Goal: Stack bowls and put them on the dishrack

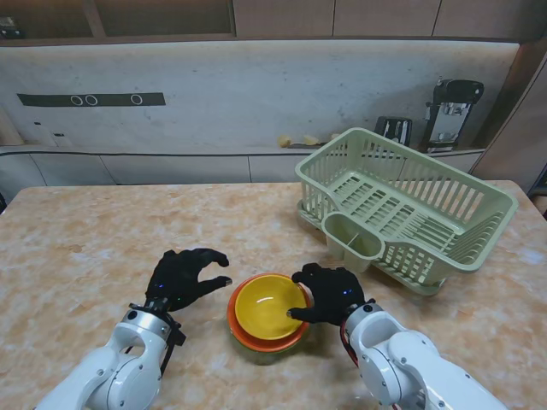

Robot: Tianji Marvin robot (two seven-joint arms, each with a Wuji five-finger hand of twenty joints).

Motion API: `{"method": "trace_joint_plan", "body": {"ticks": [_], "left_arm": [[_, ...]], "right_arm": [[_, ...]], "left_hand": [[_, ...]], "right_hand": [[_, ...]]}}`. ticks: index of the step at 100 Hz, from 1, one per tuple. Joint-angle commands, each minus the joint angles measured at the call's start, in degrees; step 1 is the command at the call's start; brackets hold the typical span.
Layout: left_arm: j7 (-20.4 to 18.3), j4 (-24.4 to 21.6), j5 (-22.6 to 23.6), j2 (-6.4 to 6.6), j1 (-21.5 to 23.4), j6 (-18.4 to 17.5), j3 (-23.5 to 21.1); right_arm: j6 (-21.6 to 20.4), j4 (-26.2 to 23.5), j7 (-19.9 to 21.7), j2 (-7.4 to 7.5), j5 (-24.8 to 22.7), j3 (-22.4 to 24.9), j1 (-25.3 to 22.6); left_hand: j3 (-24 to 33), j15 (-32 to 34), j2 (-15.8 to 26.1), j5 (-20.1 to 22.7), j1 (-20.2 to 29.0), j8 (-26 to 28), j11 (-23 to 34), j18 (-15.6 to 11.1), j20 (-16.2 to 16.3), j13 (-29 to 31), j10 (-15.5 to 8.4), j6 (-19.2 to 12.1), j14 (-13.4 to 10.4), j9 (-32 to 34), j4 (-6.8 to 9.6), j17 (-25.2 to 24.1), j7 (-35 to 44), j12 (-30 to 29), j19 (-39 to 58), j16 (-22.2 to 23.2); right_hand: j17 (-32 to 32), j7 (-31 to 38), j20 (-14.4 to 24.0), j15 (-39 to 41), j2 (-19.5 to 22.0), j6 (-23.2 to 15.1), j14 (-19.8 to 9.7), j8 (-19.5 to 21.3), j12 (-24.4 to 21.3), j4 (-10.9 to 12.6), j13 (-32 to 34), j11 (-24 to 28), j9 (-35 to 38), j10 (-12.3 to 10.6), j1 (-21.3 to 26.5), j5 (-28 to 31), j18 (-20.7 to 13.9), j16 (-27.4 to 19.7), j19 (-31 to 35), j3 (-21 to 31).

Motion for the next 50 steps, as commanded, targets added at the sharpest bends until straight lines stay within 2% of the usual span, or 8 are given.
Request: {"method": "trace_joint_plan", "body": {"ticks": [1, 22, 50], "left_arm": [[-1.0, -0.1, -0.2, -0.19, 0.0, 0.0, 0.1], [-0.8, 0.2, -0.3, -0.21, -0.2, -0.3, 0.2], [-0.8, 0.5, -0.6, -0.2, -0.5, -0.8, 0.5]], "right_arm": [[0.7, 1.1, 1.1, -0.54, 0.1, -0.5, 0.5], [4.3, 4.7, -1.1, -1.22, 3.9, -3.0, 3.3], [7.3, 7.6, -1.4, -1.79, 8.7, -6.1, 6.1]], "left_hand": [[-0.8, 0.1, 1.3, 1.6, 2.8, 1.3, -0.3, 1.1, 1.0, 0.3, -0.3, -0.2, 0.2, 0.0, 1.41, -0.3, 0.1, -0.5, 0.1, -0.2], [-0.8, 0.1, 1.3, 1.6, 2.8, 1.4, -0.2, 1.0, 1.0, 0.4, -0.3, -0.3, 0.2, 0.2, 1.44, -0.2, 0.3, -0.4, 0.2, -0.1], [-0.8, 0.1, 1.2, 1.6, 2.8, 1.4, -0.1, 1.0, 1.1, 0.5, -0.2, -0.3, 0.2, 0.3, 1.44, -0.2, 0.5, -0.3, 0.2, -0.1]], "right_hand": [[-0.9, -1.3, -0.7, -0.4, 1.8, 1.6, 0.6, -0.7, -0.9, 0.3, -1.5, 1.0, -2.6, 1.7, -2.1, -2.4, 0.9, -1.6, -0.4, -0.6], [-0.1, -3.0, -0.8, 0.4, 2.5, 3.8, 1.0, -0.9, -0.9, 0.3, -0.7, 3.5, -1.9, 3.9, -4.9, -4.1, 1.4, -2.0, 0.5, -0.4], [6.1, -0.4, -0.5, 5.9, 3.3, 3.4, 1.6, 0.2, 0.6, 0.3, 7.0, 9.0, 6.1, 4.0, -6.5, 2.5, -0.1, -0.2, 4.3, 0.1]]}}
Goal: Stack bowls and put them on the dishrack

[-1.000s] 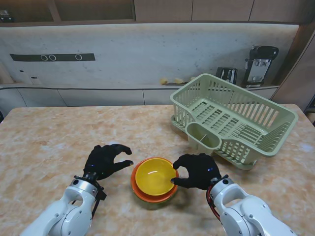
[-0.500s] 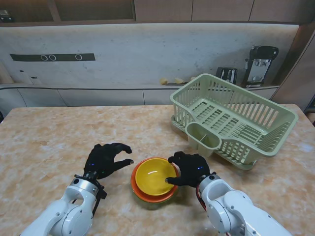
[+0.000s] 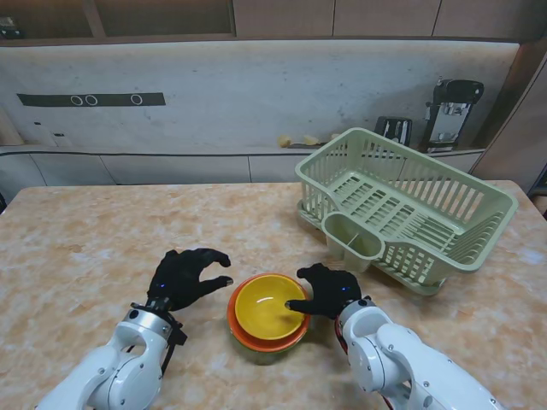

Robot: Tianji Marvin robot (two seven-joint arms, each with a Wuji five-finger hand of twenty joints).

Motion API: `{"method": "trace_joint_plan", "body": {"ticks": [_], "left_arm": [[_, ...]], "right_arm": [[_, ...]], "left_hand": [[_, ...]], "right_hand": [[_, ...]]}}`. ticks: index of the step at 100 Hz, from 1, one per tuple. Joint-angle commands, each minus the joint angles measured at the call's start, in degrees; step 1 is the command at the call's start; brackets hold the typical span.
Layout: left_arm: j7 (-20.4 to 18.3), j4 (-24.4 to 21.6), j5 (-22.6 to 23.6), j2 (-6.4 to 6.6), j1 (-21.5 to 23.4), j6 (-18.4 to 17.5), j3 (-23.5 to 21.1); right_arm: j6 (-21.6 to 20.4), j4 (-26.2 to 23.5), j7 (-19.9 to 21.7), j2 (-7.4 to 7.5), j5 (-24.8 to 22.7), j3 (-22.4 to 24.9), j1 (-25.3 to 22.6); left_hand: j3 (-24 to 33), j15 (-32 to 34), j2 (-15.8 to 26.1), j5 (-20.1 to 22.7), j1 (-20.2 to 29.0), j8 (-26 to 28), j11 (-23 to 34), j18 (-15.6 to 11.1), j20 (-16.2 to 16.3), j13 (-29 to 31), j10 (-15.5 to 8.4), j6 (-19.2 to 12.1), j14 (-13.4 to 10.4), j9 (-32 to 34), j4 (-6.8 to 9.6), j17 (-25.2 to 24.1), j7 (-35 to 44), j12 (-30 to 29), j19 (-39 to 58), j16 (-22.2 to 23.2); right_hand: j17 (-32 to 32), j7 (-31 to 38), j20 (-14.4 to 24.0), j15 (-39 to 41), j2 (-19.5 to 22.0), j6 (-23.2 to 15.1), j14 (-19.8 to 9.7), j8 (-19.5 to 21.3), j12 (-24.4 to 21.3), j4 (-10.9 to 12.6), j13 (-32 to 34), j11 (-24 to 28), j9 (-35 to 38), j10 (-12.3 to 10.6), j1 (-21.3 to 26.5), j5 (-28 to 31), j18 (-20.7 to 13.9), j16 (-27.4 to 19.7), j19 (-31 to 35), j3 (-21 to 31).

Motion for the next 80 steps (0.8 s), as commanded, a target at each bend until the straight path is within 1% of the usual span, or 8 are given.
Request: {"method": "trace_joint_plan", "body": {"ticks": [1, 19, 31, 43, 51, 72, 77, 80], "left_arm": [[-0.8, 0.0, -0.2, -0.2, 0.0, -0.2, 0.2], [-0.5, 0.1, -0.3, -0.22, 0.0, -0.5, 0.3], [-0.3, 0.2, -0.3, -0.25, 0.0, -0.7, 0.3], [0.0, 0.2, -0.3, -0.28, 0.1, -0.8, 0.3], [0.1, 0.2, -0.3, -0.29, 0.1, -0.8, 0.2], [0.2, 0.2, -0.4, -0.32, 0.2, -0.8, 0.2], [0.2, 0.2, -0.4, -0.33, 0.2, -0.8, 0.2], [0.3, 0.2, -0.5, -0.34, 0.2, -0.8, 0.2]], "right_arm": [[0.5, 0.6, 1.2, -0.68, 0.6, -0.8, 0.3], [2.3, 2.5, 1.5, -0.89, 2.1, -3.6, 2.5], [3.6, 3.6, 2.1, -1.01, 3.5, -5.2, 3.9], [4.4, 4.8, 2.3, -1.21, 5.3, -6.8, 5.3], [5.0, 5.2, 3.0, -1.23, 6.1, -7.8, 6.1], [5.8, 6.4, 3.9, -1.4, 8.2, -10.0, 7.9], [5.8, 6.6, 4.0, -1.48, 9.0, -10.5, 8.3], [5.8, 6.8, 4.1, -1.56, 9.7, -10.8, 8.5]], "left_hand": [[-0.8, 0.1, 1.2, 1.6, 2.2, 1.4, -0.1, 1.0, 0.7, 0.5, -0.3, -0.3, 0.3, 0.3, 1.41, -0.2, 0.5, -0.3, 0.2, -0.1], [-0.8, 0.2, 1.2, 1.5, 2.2, 1.4, -0.1, 1.0, 0.7, 0.5, -0.3, -0.3, 0.1, 0.3, 1.42, -0.2, 0.6, -0.2, 0.2, -0.1], [-0.8, 0.2, 1.2, 1.6, 2.2, 1.3, -0.1, 1.0, 0.7, 0.5, -0.3, -0.3, 0.2, 0.3, 1.42, -0.2, 0.6, -0.2, 0.3, 0.0], [-0.8, 0.2, 1.1, 1.7, 2.3, 1.4, 0.0, 1.0, 0.8, 0.5, -0.3, -0.3, 0.2, 0.4, 1.43, -0.2, 0.7, -0.2, 0.3, 0.0], [-0.8, 0.2, 1.2, 1.6, 2.3, 1.4, 0.0, 1.0, 0.8, 0.6, -0.3, -0.3, 0.2, 0.4, 1.43, -0.2, 0.7, -0.2, 0.3, 0.0], [-0.8, 0.3, 1.2, 1.6, 2.3, 1.3, 0.1, 0.9, 0.8, 0.6, -0.2, -0.3, 0.1, 0.5, 1.44, -0.2, 0.8, -0.1, 0.3, 0.0], [-0.8, 0.3, 1.1, 1.6, 2.3, 1.3, 0.1, 1.0, 0.8, 0.6, -0.2, -0.3, 0.2, 0.5, 1.44, -0.1, 0.8, -0.1, 0.4, 0.0], [-0.8, 0.3, 1.2, 1.6, 2.3, 1.3, 0.1, 1.0, 0.8, 0.6, -0.2, -0.3, 0.2, 0.5, 1.45, -0.1, 0.8, -0.1, 0.4, 0.0]], "right_hand": [[2.0, 0.9, -0.2, 2.2, 1.7, 0.2, 0.8, 0.6, 0.7, 0.2, 2.1, 1.8, 2.0, 0.7, -2.7, 1.9, -0.7, 0.6, 2.3, -0.1], [6.3, 3.5, -0.3, 6.0, 2.2, -0.6, 0.6, 1.4, 1.7, 0.3, 6.8, 4.3, 6.7, 0.6, -2.0, 6.0, -1.9, 2.1, 4.5, -0.3], [9.0, 5.0, -0.6, 8.5, 2.5, -0.7, 0.5, 1.8, 2.7, 0.5, 9.2, 6.2, 8.4, 0.9, -1.0, 7.3, -2.4, 3.1, 6.2, -0.6], [13.1, 7.5, -1.1, 13.2, 1.5, -1.6, -0.7, 2.4, 4.7, 1.3, 12.7, 9.3, 11.0, 0.5, 1.2, 9.4, -3.6, 4.9, 9.0, -0.6], [16.2, 10.2, -1.7, 16.8, 0.6, -3.1, -2.1, 3.4, 6.3, 2.2, 15.4, 11.4, 13.4, -0.7, 3.7, 11.0, -5.0, 6.2, 11.0, -0.4], [24.1, 20.1, -3.8, 26.3, -2.6, -8.8, -6.7, 8.0, 11.3, 6.8, 21.8, 16.3, 20.0, -5.6, 12.9, 14.4, -8.9, 9.4, 16.9, -0.2], [25.6, 21.9, -4.3, 27.3, -3.7, -10.0, -7.5, 8.8, 11.9, 8.1, 23.1, 17.0, 21.1, -6.6, 14.8, 14.7, -9.9, 9.7, 17.6, 1.1], [26.4, 24.4, -5.4, 27.9, -6.3, -11.1, -8.0, 6.4, 12.5, 7.1, 23.7, 17.3, 21.8, -7.1, 15.7, 14.4, -10.3, 9.8, 18.3, 4.8]]}}
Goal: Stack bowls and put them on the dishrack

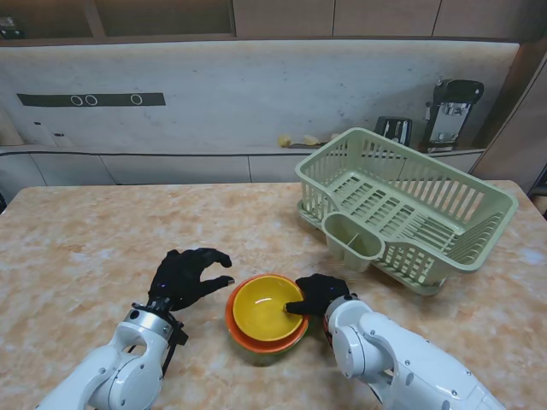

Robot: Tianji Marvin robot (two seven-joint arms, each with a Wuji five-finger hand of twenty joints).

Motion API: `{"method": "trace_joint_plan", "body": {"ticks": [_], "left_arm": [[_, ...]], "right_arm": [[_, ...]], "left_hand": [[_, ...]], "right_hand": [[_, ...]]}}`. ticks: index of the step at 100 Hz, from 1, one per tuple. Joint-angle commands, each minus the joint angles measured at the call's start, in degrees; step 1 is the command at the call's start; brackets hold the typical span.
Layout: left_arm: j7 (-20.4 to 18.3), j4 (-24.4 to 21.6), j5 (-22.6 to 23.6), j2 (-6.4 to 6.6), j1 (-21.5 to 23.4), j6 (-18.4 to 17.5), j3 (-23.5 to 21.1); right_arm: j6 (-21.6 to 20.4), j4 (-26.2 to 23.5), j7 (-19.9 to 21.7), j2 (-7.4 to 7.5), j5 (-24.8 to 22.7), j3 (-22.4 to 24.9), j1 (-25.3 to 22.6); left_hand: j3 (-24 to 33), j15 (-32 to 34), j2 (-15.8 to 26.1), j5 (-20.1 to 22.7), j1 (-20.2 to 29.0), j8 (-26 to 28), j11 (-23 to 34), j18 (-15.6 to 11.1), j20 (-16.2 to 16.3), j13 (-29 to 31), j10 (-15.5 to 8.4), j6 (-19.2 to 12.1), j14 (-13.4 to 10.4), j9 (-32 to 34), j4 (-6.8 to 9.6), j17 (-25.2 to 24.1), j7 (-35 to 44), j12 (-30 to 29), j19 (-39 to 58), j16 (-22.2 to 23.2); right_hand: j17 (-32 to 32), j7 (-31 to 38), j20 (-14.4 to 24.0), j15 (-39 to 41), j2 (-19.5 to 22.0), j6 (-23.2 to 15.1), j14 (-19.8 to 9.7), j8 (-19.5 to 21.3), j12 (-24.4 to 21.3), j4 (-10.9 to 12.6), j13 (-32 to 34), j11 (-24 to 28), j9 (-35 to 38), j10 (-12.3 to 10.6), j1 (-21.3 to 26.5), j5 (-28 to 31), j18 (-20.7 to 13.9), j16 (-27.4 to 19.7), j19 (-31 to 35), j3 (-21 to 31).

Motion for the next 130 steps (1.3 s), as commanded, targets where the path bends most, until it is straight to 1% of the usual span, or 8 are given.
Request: {"method": "trace_joint_plan", "body": {"ticks": [1, 8, 19, 43, 70, 78, 110, 130], "left_arm": [[-0.6, -0.1, -0.1, -0.24, 0.3, -0.1, 0.0], [-0.4, -0.1, -0.2, -0.26, 0.4, -0.1, -0.1], [-0.2, -0.2, -0.1, -0.3, 0.5, -0.2, -0.2], [0.1, -0.3, 0.0, -0.32, 0.8, -0.2, -0.4], [0.5, -0.4, 0.2, -0.36, 1.0, -0.2, -0.5], [0.6, -0.4, 0.2, -0.36, 1.1, -0.2, -0.6], [1.1, -0.6, 0.7, -0.38, 1.5, -0.1, -0.9], [1.5, -0.9, 1.2, -0.41, 2.0, 0.4, -1.4]], "right_arm": [[-0.3, 0.6, 1.7, -0.91, 1.4, -1.3, -0.4], [-0.3, 0.8, 2.1, -1.04, 3.2, -1.7, 0.1], [-0.6, 1.4, 1.8, -1.57, 6.5, -1.8, 0.3], [-1.0, 1.4, -0.2, -2.9, 13.0, 0.4, -1.1], [0.4, 0.3, -2.8, -4.19, 17.8, 2.9, -3.1], [0.4, 0.0, -3.7, -4.61, 19.5, 3.7, -3.8], [-2.0, -0.7, -6.7, -5.3, 20.5, 5.2, -5.6], [-4.8, -1.2, -9.1, -5.29, 17.5, 5.7, -6.8]], "left_hand": [[-0.7, 0.3, 1.2, 0.5, 2.3, 1.3, 0.1, 1.0, 0.8, 0.6, -0.2, -0.3, 0.2, 0.5, 1.45, -0.1, 0.8, -0.1, 0.4, 0.0], [-0.7, 0.3, 1.2, 0.6, 2.3, 1.3, 0.1, 1.0, 0.8, 0.6, -0.3, -0.3, 0.2, 0.6, 1.45, -0.2, 0.8, -0.1, 0.4, 0.0], [-0.8, 0.4, 1.1, 0.6, 2.2, 1.3, 0.2, 1.0, 0.8, 0.7, -0.1, -0.3, 0.2, 0.6, 1.43, -0.2, 0.9, 0.0, 0.4, 0.1], [-0.7, 0.4, 1.0, 0.6, 2.4, 1.4, 0.2, 0.9, 0.8, 0.7, -0.2, -0.5, 0.3, 0.6, 1.45, -0.1, 1.1, 0.0, 0.4, 0.1], [-0.7, 0.4, 1.0, 0.6, 2.4, 1.3, 0.2, 0.9, 0.8, 0.7, -0.2, -0.4, 0.2, 0.7, 1.46, -0.1, 1.2, 0.0, 0.5, 0.1], [-0.7, 0.4, 1.0, 0.6, 2.5, 1.3, 0.3, 1.0, 0.8, 0.7, -0.1, -0.4, 0.2, 0.7, 1.47, -0.1, 1.2, 0.1, 0.5, 0.1], [-0.7, 0.5, 0.9, 0.7, 2.5, 1.3, 0.4, 0.9, 0.8, 0.8, -0.4, -0.4, 0.1, 0.9, 1.46, 0.0, 1.6, 0.1, 0.5, 0.1], [-0.7, 0.5, 1.0, 0.6, 2.5, 1.1, 0.4, 0.9, 0.8, 0.9, -0.2, -0.3, 0.2, 0.9, 1.48, -0.1, 1.5, 0.1, 0.5, 0.1]], "right_hand": [[2.5, 3.3, -2.0, 2.2, -4.7, -9.1, -1.7, -1.7, 1.6, 0.7, 2.0, 1.6, 1.8, -2.5, 2.8, 2.9, -2.7, 1.8, 3.1, 4.9], [4.4, 10.3, -3.3, 3.4, -10.3, -11.8, -2.9, -5.9, 2.3, -5.6, 3.5, 2.7, 3.1, -3.9, 4.7, 1.4, -3.9, 2.0, 4.1, 15.2], [5.9, 16.7, -4.0, 4.6, -15.6, -15.7, -4.0, -7.4, 2.7, -8.5, 5.0, 3.0, 5.3, -4.9, 10.2, 0.6, -4.6, 2.2, 4.8, 22.4], [4.5, 23.6, -4.1, 7.8, -18.3, -22.0, -3.3, -1.6, 4.8, -9.3, 4.8, 3.2, 7.4, -7.3, 18.8, 4.8, -2.1, 0.1, 4.8, 28.9], [2.5, 25.2, -2.5, 11.6, -20.9, -22.6, -3.7, 8.1, 6.9, -10.6, 5.1, 4.8, 10.1, -9.8, 27.3, 12.0, 1.5, 1.1, 5.8, 34.7], [1.3, 24.9, -0.9, 13.2, -19.7, -22.7, -3.7, 14.4, 7.8, -10.4, 5.1, 5.6, 11.1, -10.8, 28.4, 14.3, 2.9, 1.7, 6.1, 35.6], [0.7, 29.7, -4.0, 20.4, -15.2, -25.8, -5.9, 19.9, 12.9, -8.3, 6.0, 9.8, 13.2, -13.4, 31.7, 18.6, 4.8, 5.8, 12.2, 36.7], [2.7, 32.0, 4.0, 24.7, -13.9, -27.0, -6.6, 23.4, 16.7, -8.0, 6.5, 11.3, 13.7, -14.5, 32.5, 20.6, 3.6, 9.3, 14.9, 37.1]]}}
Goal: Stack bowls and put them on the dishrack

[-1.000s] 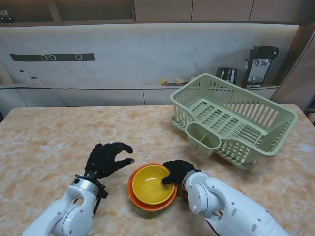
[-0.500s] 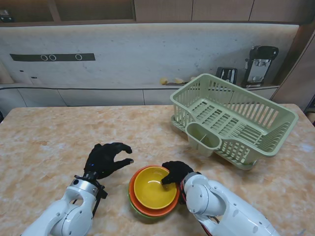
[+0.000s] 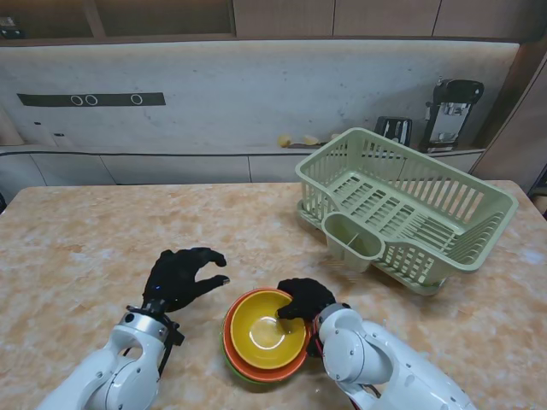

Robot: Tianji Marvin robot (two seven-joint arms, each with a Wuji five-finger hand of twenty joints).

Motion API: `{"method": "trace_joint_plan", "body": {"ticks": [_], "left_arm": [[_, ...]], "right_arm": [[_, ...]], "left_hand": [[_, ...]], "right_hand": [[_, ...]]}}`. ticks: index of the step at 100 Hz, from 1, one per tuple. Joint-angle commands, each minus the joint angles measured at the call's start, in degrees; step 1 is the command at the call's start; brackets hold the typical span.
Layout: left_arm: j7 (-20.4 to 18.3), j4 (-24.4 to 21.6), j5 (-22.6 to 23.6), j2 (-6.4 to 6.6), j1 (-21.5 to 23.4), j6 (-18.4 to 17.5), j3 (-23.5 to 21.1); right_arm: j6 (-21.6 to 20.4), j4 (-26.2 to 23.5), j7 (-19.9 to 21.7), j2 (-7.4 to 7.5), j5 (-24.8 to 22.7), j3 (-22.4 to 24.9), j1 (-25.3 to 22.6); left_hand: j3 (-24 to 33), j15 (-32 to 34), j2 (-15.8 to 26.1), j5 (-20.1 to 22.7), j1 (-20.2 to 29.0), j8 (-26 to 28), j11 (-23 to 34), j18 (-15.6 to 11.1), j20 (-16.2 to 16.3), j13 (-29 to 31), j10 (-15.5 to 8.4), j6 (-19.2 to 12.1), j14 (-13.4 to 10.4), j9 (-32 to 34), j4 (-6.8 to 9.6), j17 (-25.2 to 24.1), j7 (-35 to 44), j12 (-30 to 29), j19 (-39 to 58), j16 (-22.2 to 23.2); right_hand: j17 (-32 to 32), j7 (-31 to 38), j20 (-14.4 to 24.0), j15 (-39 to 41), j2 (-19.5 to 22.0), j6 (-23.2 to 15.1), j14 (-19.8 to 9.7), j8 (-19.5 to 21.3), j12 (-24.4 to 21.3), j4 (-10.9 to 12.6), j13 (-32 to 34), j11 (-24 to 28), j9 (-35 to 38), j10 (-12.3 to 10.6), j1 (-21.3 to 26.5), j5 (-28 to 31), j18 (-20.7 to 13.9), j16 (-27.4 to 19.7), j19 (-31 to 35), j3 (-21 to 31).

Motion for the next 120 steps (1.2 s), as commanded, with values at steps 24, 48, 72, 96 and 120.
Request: {"method": "trace_joint_plan", "body": {"ticks": [24, 48, 72, 96, 120], "left_arm": [[-0.5, -1.0, 0.3, -0.24, 1.1, 0.8, -0.6], [-0.9, -1.3, 0.3, -0.21, 1.3, 1.4, -0.9], [-0.9, -0.9, -0.1, -0.33, 0.5, 2.5, -0.5], [-0.5, -0.4, -0.7, -0.53, -0.5, 3.7, 0.1], [0.6, 0.0, -1.4, -0.8, -1.1, 4.4, 0.7]], "right_arm": [[-2.2, -1.1, -5.2, -1.07, -3.1, 0.9, -2.3], [-4.0, -2.2, -10.7, -1.8, -5.6, 2.9, -3.8], [-5.6, -5.4, -13.1, -1.48, -9.2, 5.3, -5.5], [-8.0, -8.6, -15.8, -1.13, -13.1, 7.4, -7.3], [-9.7, -12.2, -18.6, -0.89, -16.7, 9.2, -8.9]], "left_hand": [[-0.7, 0.6, 1.0, 0.6, 2.4, 1.1, 0.4, 0.9, 0.8, 0.9, -0.1, -0.4, 0.4, 1.0, 1.49, -0.1, 0.7, 0.1, 0.5, 0.2], [-0.7, 0.5, 1.1, 0.7, 2.4, 1.1, 0.3, 0.9, 0.7, 0.9, -0.2, -0.3, 0.4, 0.9, 1.5, -0.1, 0.7, 0.1, 0.5, 0.2], [-0.7, 0.5, 1.1, 0.9, 2.3, 1.1, 0.2, 1.0, 0.7, 0.8, -0.1, -0.4, 0.4, 1.0, 1.51, -0.2, 0.6, 0.1, 0.4, 0.1], [-0.7, 0.5, 1.1, 1.1, 2.3, 1.2, 0.2, 1.0, 0.7, 0.9, -0.1, -0.4, 0.5, 1.1, 1.52, -0.3, 0.7, 0.1, 0.4, 0.2], [-0.7, 0.4, 1.0, 1.3, 2.3, 1.3, 0.1, 1.0, 0.7, 0.8, -0.1, -0.6, 0.6, 1.1, 1.52, -0.4, 0.8, 0.1, 0.4, 0.2]], "right_hand": [[5.3, 19.7, 6.5, 6.1, 8.2, -17.2, -4.6, 13.2, 4.4, 6.8, 3.9, 3.4, 4.3, -7.0, 16.6, 15.5, -1.3, 5.9, 6.1, 12.8], [7.6, 18.8, 8.2, 5.3, 6.5, -16.0, -3.5, 12.4, 4.0, 6.6, 6.0, 2.3, 6.9, -6.0, 16.6, 19.1, -0.2, 6.7, 5.0, 14.3], [9.2, 18.5, 9.7, 4.2, 6.5, -16.1, -3.6, 12.3, 4.0, 6.7, 7.3, 1.7, 8.2, -6.0, 16.5, 20.4, -0.3, 7.9, 3.8, 14.6], [10.1, 18.5, 11.3, 3.6, 7.0, -16.6, -4.0, 12.6, 4.4, 7.0, 8.0, 1.3, 9.0, -6.4, 16.4, 21.3, -0.9, 9.2, 2.7, 14.6], [10.9, 18.5, 13.0, 3.2, 7.4, -16.9, -4.2, 13.0, 4.7, 7.2, 8.4, 1.1, 9.5, -6.6, 16.3, 21.7, -1.2, 10.1, 1.7, 14.5]]}}
